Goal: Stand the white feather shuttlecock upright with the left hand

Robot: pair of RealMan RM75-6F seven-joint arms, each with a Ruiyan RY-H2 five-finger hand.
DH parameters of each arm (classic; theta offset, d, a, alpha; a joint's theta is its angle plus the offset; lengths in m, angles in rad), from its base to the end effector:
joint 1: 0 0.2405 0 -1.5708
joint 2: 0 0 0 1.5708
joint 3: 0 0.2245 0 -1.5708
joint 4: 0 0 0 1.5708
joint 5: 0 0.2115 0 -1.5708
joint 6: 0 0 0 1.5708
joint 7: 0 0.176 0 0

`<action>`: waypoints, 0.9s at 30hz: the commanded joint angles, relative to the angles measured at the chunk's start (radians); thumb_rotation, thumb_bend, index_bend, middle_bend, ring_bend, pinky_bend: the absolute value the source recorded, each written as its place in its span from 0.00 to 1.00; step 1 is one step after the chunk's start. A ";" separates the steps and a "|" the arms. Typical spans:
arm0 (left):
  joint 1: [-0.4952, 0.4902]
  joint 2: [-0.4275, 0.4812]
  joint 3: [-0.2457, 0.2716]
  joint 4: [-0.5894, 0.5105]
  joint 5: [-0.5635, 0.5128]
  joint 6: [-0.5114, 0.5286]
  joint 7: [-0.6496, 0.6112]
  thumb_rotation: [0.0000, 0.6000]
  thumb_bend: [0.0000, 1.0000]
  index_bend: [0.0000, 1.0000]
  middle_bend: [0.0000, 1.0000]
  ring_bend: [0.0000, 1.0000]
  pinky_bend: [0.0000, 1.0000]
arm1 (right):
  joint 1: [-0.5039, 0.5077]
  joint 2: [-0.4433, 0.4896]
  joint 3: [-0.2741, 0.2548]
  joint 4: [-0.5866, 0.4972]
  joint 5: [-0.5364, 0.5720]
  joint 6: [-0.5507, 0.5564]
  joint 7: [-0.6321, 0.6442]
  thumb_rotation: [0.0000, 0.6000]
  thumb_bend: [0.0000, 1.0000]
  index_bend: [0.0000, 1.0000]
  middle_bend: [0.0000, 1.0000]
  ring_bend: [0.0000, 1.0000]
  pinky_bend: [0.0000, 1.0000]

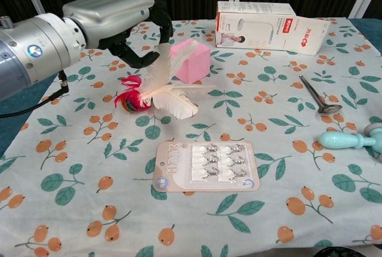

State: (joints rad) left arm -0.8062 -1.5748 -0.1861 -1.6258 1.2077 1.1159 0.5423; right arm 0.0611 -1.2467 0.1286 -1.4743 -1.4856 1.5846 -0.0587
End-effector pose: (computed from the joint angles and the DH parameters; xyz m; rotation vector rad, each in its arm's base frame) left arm -0.0388 0.3281 -0.0197 -1.9222 -0.6584 -1.1015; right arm -0.2913 -0.2186 0.1502 1.2625 -0.7480 0.9299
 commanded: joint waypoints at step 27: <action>0.148 0.196 0.070 0.008 0.048 0.051 -0.149 1.00 0.40 0.13 0.09 0.00 0.00 | 0.002 -0.007 -0.003 -0.006 0.002 -0.006 -0.024 1.00 0.19 0.00 0.08 0.03 0.14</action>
State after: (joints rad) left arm -0.6594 -1.3795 -0.1173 -1.6179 1.2551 1.1667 0.3924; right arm 0.0636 -1.2542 0.1252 -1.4806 -1.4837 1.5781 -0.0833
